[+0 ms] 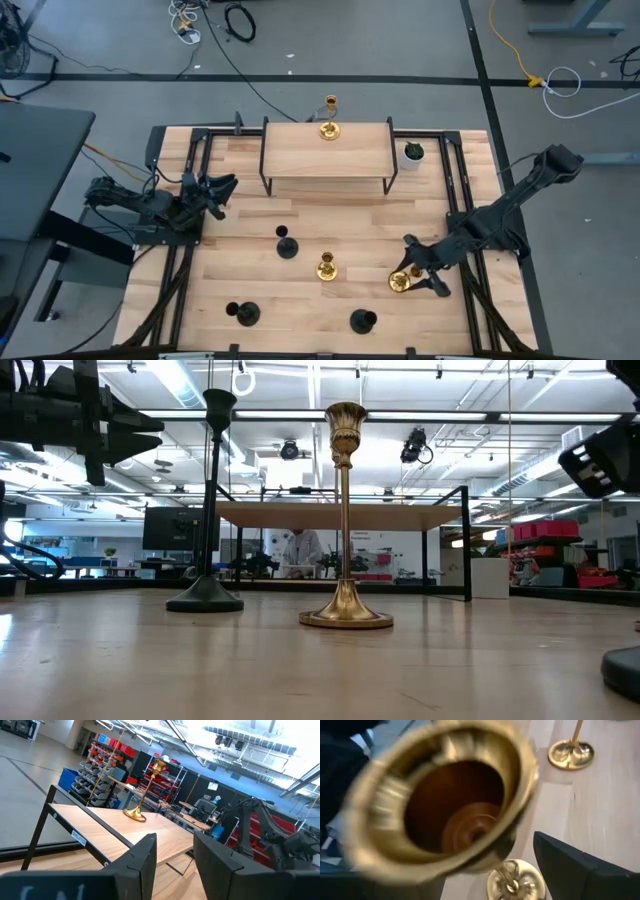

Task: Pick & Place candle stick holders
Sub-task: Put the right gold candle holder on the shelf

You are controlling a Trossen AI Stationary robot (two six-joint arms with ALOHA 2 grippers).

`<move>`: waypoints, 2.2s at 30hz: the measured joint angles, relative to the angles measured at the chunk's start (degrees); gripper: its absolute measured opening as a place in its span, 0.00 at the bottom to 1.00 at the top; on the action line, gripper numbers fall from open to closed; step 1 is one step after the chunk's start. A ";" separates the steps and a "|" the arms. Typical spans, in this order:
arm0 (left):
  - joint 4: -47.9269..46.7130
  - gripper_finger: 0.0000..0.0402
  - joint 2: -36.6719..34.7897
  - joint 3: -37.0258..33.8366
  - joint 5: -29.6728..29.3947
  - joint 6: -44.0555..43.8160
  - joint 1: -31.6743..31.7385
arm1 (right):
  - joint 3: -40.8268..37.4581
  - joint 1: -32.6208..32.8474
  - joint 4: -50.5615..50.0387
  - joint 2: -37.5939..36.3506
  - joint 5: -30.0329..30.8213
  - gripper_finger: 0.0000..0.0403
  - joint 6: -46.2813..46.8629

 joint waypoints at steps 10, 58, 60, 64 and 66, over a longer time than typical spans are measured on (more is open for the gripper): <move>0.02 0.33 0.01 -0.02 0.00 0.00 0.00 | 0.00 0.00 2.92 4.95 0.12 0.51 -1.14; 0.02 0.33 0.02 -0.02 0.00 -0.02 0.00 | 31.99 -6.47 -21.44 5.07 17.21 0.01 -11.14; 0.02 0.33 0.02 0.00 0.00 -0.02 -0.02 | 34.94 -8.00 -23.05 5.06 19.23 0.01 -12.65; 0.02 0.33 0.01 -0.01 -0.01 -0.02 -0.01 | 39.92 -11.64 -23.75 5.05 19.99 0.01 -16.03; 0.02 0.33 0.02 0.00 0.00 -0.01 -0.01 | 41.94 -14.01 -23.76 5.05 20.11 0.01 -17.44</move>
